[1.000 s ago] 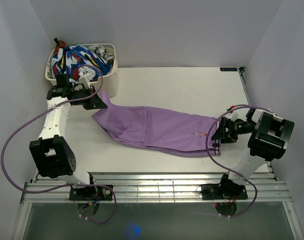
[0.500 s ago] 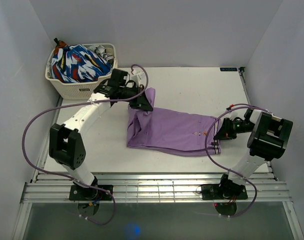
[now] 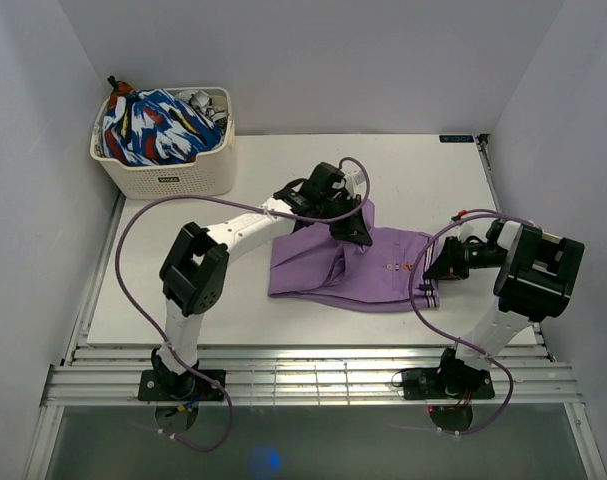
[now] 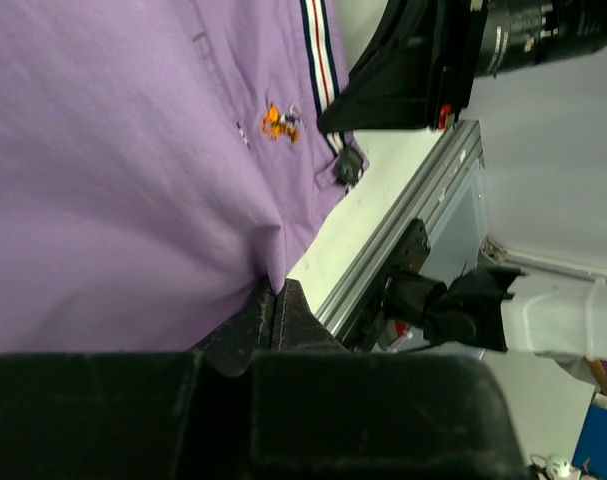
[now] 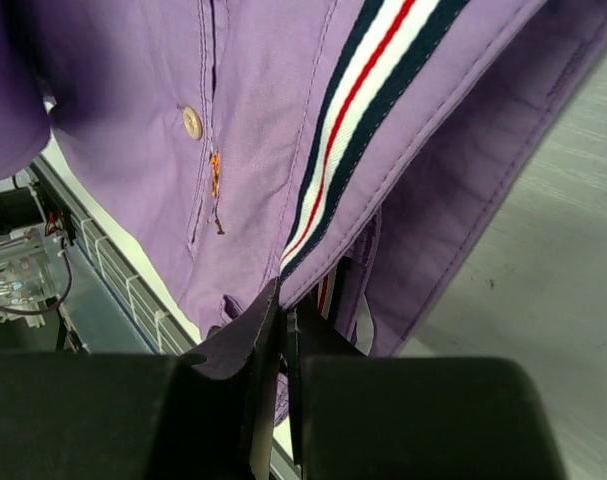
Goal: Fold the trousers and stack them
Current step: Fold the trousers
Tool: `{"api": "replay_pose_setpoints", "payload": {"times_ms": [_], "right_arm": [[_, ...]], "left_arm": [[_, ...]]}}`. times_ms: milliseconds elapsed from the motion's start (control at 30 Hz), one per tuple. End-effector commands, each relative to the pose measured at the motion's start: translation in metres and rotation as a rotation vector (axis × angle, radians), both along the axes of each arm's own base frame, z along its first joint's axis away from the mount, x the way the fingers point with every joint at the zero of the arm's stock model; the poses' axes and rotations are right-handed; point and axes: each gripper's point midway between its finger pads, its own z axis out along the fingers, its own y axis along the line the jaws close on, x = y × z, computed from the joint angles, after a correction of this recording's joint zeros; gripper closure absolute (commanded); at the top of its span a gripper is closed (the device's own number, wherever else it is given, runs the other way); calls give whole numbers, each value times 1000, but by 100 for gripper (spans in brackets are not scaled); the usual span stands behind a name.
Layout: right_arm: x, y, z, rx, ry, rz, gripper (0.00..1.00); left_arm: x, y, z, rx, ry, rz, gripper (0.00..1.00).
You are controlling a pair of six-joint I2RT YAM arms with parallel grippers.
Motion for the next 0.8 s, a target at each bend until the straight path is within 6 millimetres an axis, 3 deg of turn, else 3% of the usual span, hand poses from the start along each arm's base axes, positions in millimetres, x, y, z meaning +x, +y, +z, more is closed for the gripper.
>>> {"api": "replay_pose_setpoints", "payload": {"times_ms": [0, 167, 333, 667, 767], "right_arm": [[2, 11, 9, 69, -33, 1, 92], [-2, 16, 8, 98, -11, -9, 92], [-4, 20, 9, 113, -5, -12, 92], [-9, 26, 11, 129, 0, -2, 92], [-9, 28, 10, 133, 3, -2, 92]], "left_arm": [[4, -41, 31, -103, -46, 20, 100], [-1, -70, 17, -122, -4, 22, 100], [-18, -96, 7, -140, 33, -9, 100], [-29, -125, 3, -171, 51, -37, 100], [-32, -137, 11, -200, 51, -51, 100]]}}
